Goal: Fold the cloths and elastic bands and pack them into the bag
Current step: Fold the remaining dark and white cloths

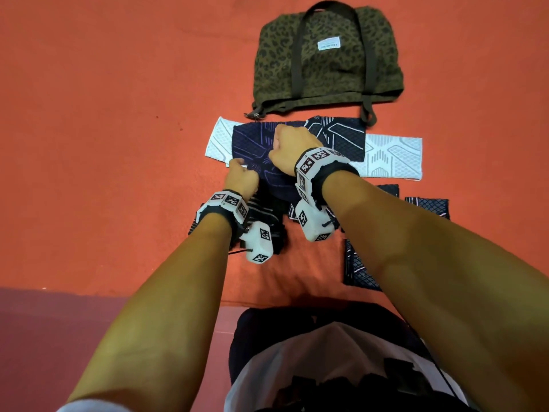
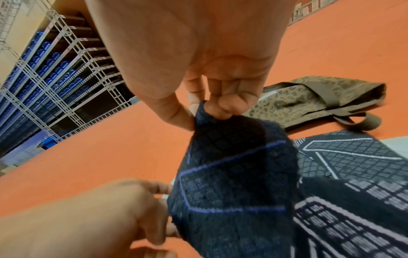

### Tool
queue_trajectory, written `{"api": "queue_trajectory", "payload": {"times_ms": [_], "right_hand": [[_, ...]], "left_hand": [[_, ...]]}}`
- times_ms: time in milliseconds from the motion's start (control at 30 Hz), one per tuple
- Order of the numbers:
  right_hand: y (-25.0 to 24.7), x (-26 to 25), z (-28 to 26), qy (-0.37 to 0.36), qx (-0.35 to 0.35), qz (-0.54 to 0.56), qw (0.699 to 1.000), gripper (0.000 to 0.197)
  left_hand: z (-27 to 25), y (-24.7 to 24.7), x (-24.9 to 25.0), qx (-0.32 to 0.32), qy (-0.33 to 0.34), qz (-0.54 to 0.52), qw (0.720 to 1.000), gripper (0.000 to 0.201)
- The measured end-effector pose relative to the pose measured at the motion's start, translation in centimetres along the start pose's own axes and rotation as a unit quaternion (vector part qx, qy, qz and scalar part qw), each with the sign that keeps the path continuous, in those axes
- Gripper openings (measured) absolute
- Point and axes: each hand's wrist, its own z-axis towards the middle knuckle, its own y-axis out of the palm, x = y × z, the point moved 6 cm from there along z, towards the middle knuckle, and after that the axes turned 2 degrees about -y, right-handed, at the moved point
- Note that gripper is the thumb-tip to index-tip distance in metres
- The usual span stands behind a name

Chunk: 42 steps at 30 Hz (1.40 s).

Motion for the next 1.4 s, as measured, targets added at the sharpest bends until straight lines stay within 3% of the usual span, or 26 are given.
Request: {"api": "queue_trajectory", "payload": {"times_ms": [67,133,233,333,400,500,633,733,1033,1167,1300,1400], "right_hand": [[0.8,0.6,-0.5,-0.004,0.003,0.014,1.0,0.025],[1.4,1.2,-1.0,-0.001,0.02,0.026,0.999,0.029],[2.2,2.3,-1.5,0.009,0.027,0.036,0.999,0.037],[2.3,3.0,-2.1,0.001,0.049,0.041,0.998,0.041],[2.2,3.1,-2.4,-0.016,0.065,0.037,0.997,0.044],[2.4,3.2,-2.7,-0.025,0.064,0.032,0.997,0.046],[2.8,3.4,-3.2,-0.019,0.043,0.036,0.998,0.044],[2.7,3.5,-3.6,-0.022,0.03,0.056,0.998,0.037],[2.2,3.5,-3.9,-0.014,0.05,0.089,0.995,0.029],[0.7,2.8,-3.8,-0.032,0.075,0.106,0.991,0.027],[-0.6,3.0,-3.7,-0.02,0.109,0.096,0.989,0.016],[-0.1,3.9,-3.8,-0.005,0.112,0.111,0.988,0.008]], "left_hand": [[-0.1,-0.1,0.0,0.009,-0.025,-0.059,0.998,0.034],[-0.3,-0.1,0.2,0.02,-0.023,-0.072,0.997,0.005],[-0.1,0.3,-0.6,0.025,-0.016,-0.063,0.998,0.026],[-0.6,1.4,-1.4,-0.001,-0.031,-0.052,0.998,0.014],[-1.2,2.2,-1.7,-0.022,-0.032,-0.033,0.999,0.037],[-2.0,2.8,-1.6,-0.041,-0.016,-0.016,0.999,0.048],[-2.7,3.5,-1.5,-0.058,-0.036,-0.005,0.998,0.028],[-2.7,3.9,-1.4,-0.064,-0.015,0.026,0.998,0.015],[-3.3,3.9,-1.4,-0.06,0.015,-0.043,0.997,0.048],[-3.6,4.1,-1.9,-0.042,-0.022,-0.076,0.996,0.068],[-4.1,4.7,-2.0,-0.058,-0.053,-0.091,0.993,0.059],[-3.2,4.9,-2.6,-0.052,-0.062,-0.067,0.994,0.074]]}}
